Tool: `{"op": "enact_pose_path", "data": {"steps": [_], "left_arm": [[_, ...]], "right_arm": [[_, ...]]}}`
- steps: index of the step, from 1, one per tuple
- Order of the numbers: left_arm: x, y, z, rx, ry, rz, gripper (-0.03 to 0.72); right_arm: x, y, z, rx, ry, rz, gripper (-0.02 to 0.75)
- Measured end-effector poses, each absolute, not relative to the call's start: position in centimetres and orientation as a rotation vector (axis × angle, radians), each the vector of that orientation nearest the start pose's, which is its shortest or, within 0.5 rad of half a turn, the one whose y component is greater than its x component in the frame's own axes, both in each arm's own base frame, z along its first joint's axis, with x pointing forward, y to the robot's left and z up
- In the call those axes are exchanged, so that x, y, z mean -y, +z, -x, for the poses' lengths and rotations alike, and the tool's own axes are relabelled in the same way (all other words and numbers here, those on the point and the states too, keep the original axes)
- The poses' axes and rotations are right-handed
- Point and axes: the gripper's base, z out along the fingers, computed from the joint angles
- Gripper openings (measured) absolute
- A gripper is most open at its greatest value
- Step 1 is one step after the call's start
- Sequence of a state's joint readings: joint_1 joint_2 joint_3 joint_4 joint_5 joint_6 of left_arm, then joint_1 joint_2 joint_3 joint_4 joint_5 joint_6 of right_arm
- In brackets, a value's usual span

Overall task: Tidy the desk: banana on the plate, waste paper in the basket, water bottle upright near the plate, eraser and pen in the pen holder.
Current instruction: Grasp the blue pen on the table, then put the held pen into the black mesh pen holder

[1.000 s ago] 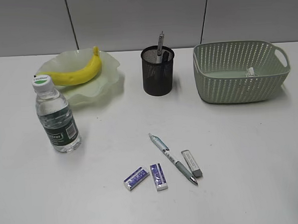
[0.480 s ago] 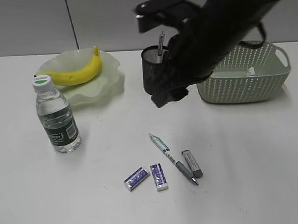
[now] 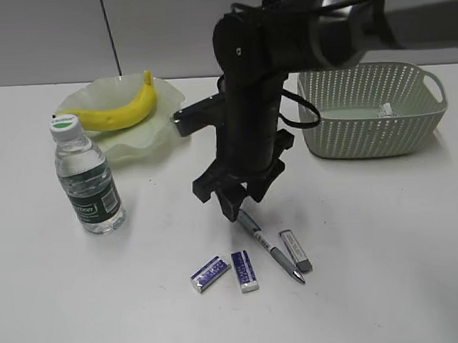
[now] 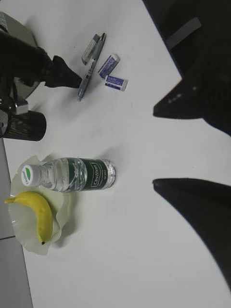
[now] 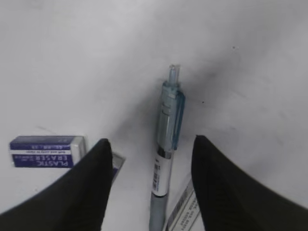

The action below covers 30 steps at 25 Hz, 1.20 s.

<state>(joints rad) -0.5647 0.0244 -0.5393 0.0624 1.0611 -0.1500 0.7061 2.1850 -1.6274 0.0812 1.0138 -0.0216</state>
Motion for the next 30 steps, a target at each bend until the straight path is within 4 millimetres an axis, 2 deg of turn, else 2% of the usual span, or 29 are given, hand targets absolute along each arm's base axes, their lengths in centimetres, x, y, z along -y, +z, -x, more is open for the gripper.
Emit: {"op": "enact_pose_path", "data": {"steps": [6, 11, 15, 18, 20, 23, 26, 28, 30], "left_arm": [[-0.7, 28.8, 0.2, -2.006, -0.375, -0.418, 0.309], [-0.7, 28.8, 0.2, -2.005, -0.374, -0.418, 0.309], [-0.7, 28.8, 0.2, -2.005, -0.374, -0.418, 0.309], [-0.7, 28.8, 0.2, -2.005, -0.374, -0.418, 0.309], [-0.7, 28.8, 0.2, -2.005, -0.374, -0.418, 0.309], [-0.7, 28.8, 0.2, -2.005, -0.374, -0.419, 0.309], [-0.7, 28.8, 0.2, -2.005, -0.374, -0.419, 0.309], [-0.7, 28.8, 0.2, -2.005, -0.374, -0.419, 0.309], [-0.7, 28.8, 0.2, -2.005, -0.374, -0.419, 0.309]], "right_arm": [[-28.5, 11.4, -33.0, -2.981, 0.047, 1.005, 0.422], [-28.8, 10.7, -33.3, -2.962, 0.053, 0.996, 0.392], [-28.8, 9.9, -33.3, -2.975, 0.043, 0.999, 0.307], [-28.8, 9.9, -33.4, -2.973, 0.041, 1.0, 0.161], [-29.0, 10.1, -33.6, -2.97, 0.043, 1.0, 0.152], [-29.5, 11.2, -34.2, -2.946, 0.059, 0.993, 0.152], [-30.2, 13.9, -35.1, -2.87, 0.106, 0.969, 0.152], [-30.8, 17.0, -35.7, -2.78, 0.157, 0.94, 0.152], [-31.1, 21.0, -36.1, -2.646, 0.225, 0.896, 0.152]]}}
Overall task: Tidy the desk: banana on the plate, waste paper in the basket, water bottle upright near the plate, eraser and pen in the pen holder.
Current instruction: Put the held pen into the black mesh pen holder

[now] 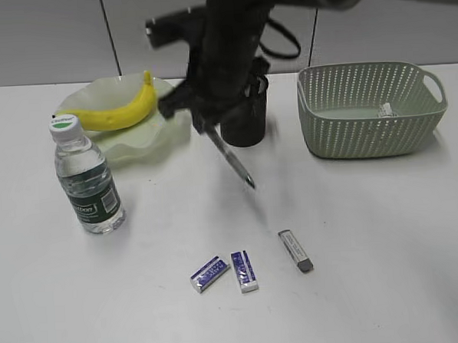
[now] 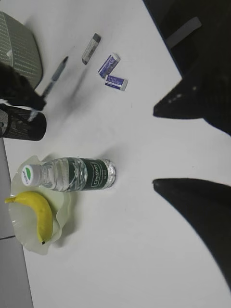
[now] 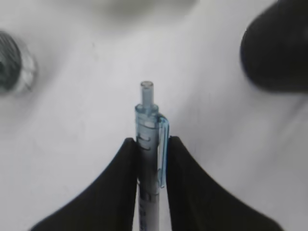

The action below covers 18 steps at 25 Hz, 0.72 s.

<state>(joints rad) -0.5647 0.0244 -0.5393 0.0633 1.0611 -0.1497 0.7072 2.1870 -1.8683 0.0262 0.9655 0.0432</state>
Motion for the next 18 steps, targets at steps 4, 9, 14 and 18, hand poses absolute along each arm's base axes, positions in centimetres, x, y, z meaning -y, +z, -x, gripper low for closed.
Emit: {"op": "enact_pose_path", "data": {"steps": [4, 9, 14, 18], "left_arm": [[-0.7, 28.8, 0.2, -2.005, -0.374, -0.419, 0.309], [-0.7, 28.8, 0.2, -2.005, -0.372, -0.418, 0.309], [-0.7, 28.8, 0.2, -2.005, -0.372, -0.418, 0.309], [-0.7, 28.8, 0.2, -2.005, -0.371, -0.419, 0.309]], "right_arm": [[-30.7, 28.7, -36.4, -2.341, 0.295, 0.791, 0.152], [-28.3, 35.5, -36.0, -2.077, 0.31, 0.683, 0.152], [-26.1, 35.0, -35.9, -1.959, 0.371, 0.582, 0.152], [-24.8, 30.8, -36.5, -1.846, 0.421, 0.533, 0.152]]}}
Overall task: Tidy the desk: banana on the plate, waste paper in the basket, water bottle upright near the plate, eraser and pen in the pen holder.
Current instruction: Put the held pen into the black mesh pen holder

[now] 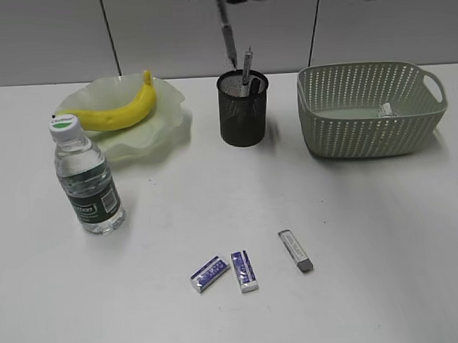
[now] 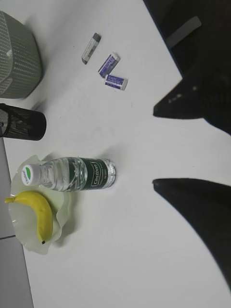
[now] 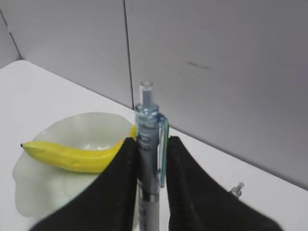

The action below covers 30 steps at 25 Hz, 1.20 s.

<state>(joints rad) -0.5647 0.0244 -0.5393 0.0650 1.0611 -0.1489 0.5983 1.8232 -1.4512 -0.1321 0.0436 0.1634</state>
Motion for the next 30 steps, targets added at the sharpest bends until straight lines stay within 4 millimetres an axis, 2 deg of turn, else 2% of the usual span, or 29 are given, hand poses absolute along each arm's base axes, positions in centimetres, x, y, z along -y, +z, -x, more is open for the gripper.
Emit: {"op": "enact_pose_path", "data": {"steps": [3, 9, 17, 22, 25, 30], "left_arm": [[-0.7, 28.8, 0.2, -2.005, -0.371, -0.419, 0.309], [-0.7, 28.8, 0.2, -2.004, -0.37, -0.42, 0.309], [-0.8, 28.8, 0.2, -2.004, -0.368, -0.421, 0.309], [-0.8, 28.8, 0.2, -2.004, -0.368, -0.421, 0.309], [-0.8, 28.8, 0.2, -2.004, -0.368, -0.421, 0.309], [-0.8, 28.8, 0.2, -2.004, -0.368, -0.421, 0.309]], "right_arm": [[-23.7, 28.3, -37.2, -1.759, 0.45, 0.484, 0.152], [-21.9, 24.6, -40.1, -1.698, 0.471, 0.342, 0.152], [-22.4, 19.7, -41.6, -1.722, 0.472, 0.336, 0.153], [-22.6, 18.0, -42.3, -1.742, 0.466, 0.333, 0.158], [-22.7, 17.4, -42.3, -1.752, 0.463, 0.336, 0.223], [-22.6, 17.6, -42.3, -1.751, 0.462, 0.337, 0.358]]}}
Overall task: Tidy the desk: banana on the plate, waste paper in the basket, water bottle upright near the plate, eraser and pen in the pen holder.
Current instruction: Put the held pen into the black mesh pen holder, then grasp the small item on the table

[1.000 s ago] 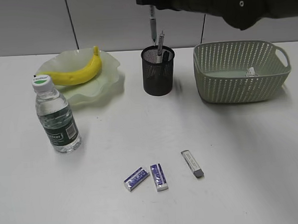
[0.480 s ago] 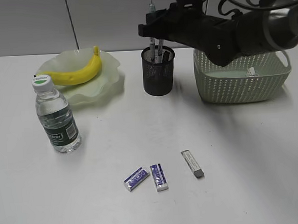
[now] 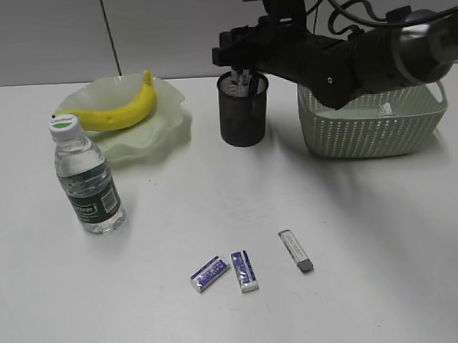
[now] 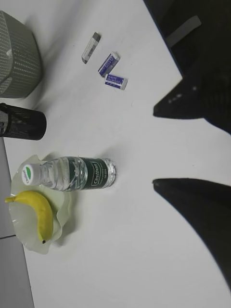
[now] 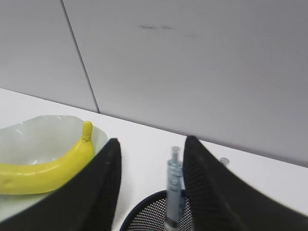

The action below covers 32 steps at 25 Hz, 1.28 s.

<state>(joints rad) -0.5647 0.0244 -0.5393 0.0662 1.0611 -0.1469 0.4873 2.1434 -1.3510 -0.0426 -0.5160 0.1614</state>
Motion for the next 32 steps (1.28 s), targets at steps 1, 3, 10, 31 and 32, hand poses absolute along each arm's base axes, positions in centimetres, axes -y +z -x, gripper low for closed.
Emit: {"op": "enact_pose_path", "data": {"steps": [1, 3, 10, 31, 32], "left_arm": [[-0.8, 28.8, 0.2, -2.004, -0.368, -0.421, 0.309], [-0.8, 28.8, 0.2, -2.004, -0.368, -0.421, 0.309], [-0.8, 28.8, 0.2, -2.004, -0.368, -0.421, 0.309], [-0.8, 28.8, 0.2, -2.004, -0.368, -0.421, 0.309], [-0.8, 28.8, 0.2, -2.004, -0.368, -0.421, 0.309]], "right_arm": [[-22.6, 17.8, -42.3, -1.755, 0.46, 0.339, 0.37], [-22.5, 18.5, -42.1, -1.775, 0.453, 0.343, 0.382], [-21.0, 23.1, -39.6, -2.034, 0.366, 0.396, 0.386], [-8.0, 30.6, -15.4, -2.528, 0.158, 0.629, 0.381], [-7.4, 29.8, -14.0, -2.542, 0.164, 0.628, 0.381]]}}
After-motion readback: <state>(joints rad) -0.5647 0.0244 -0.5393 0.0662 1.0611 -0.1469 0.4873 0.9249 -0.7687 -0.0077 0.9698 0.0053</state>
